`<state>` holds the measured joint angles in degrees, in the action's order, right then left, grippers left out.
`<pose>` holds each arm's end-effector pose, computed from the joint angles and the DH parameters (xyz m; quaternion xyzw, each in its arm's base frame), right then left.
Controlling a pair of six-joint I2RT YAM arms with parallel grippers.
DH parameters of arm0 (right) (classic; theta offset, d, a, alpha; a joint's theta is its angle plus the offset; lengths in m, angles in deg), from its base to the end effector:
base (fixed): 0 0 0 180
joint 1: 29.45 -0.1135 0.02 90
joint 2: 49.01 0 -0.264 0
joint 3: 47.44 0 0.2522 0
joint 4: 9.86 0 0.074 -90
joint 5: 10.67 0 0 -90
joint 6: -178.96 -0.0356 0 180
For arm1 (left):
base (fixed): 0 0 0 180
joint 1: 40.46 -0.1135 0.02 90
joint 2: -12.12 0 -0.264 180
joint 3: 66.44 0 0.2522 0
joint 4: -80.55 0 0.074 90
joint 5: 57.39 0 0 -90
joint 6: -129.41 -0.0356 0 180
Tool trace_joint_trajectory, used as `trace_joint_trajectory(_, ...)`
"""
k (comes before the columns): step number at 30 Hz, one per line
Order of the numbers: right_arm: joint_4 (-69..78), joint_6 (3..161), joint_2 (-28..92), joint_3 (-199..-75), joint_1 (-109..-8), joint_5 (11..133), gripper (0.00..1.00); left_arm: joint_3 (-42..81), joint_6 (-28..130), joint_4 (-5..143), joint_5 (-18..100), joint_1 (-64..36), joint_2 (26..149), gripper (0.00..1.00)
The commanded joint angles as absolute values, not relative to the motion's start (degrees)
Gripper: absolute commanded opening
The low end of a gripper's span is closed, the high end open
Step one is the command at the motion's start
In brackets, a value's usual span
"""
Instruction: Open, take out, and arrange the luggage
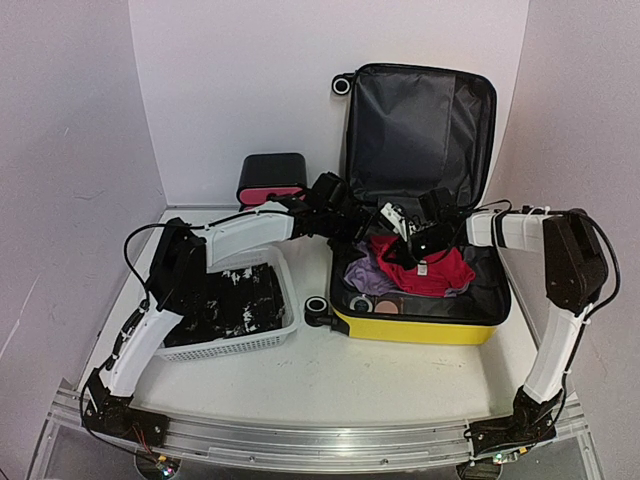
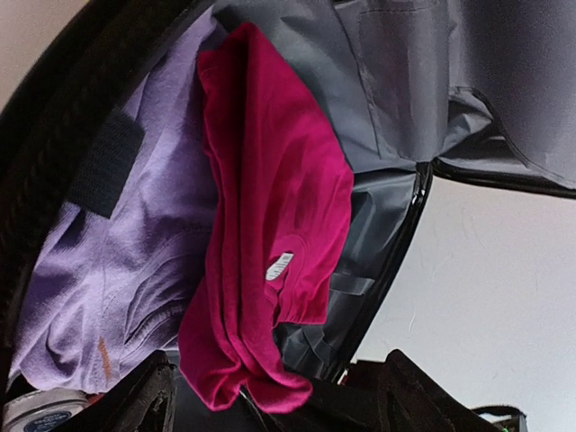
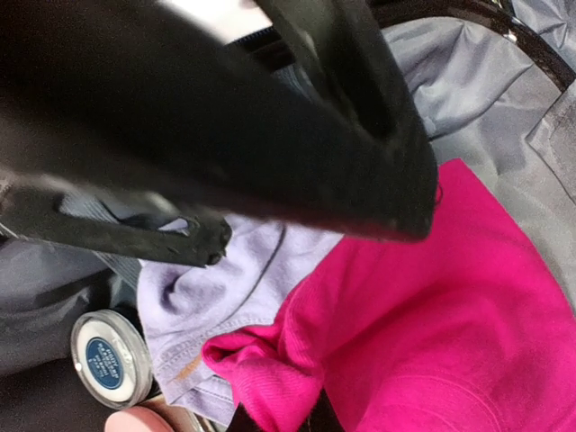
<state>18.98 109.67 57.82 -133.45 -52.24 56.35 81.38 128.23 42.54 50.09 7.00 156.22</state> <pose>0.3646 0.1683 0.1952 -0.4047 0.8289 0.1931 0.3344 0.3807 -0.4307 0.2238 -0.2422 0.8426 -0.4786 0.0473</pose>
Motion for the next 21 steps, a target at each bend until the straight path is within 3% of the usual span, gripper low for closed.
trace_joint_trajectory(1, 16.04, 108.86, 51.87, -132.46, -52.27, 51.44, 0.0, 86.83, 132.85, 38.58, 46.98, 7.74, 161.03, 0.78)
trace_joint_trajectory(7, 16.03, 108.94, 49.22, -130.38, -52.2, 49.8, 0.0, 90.91, 135.23, 38.58, 46.0, 8.58, 164.36, 0.78)
trace_joint_trajectory(21, 15.95, 108.31, 46.58, -127.58, -52.17, 46.89, 0.0, 91.3, 138.45, 42.62, 47.38, 8.76, 166.95, 0.66)
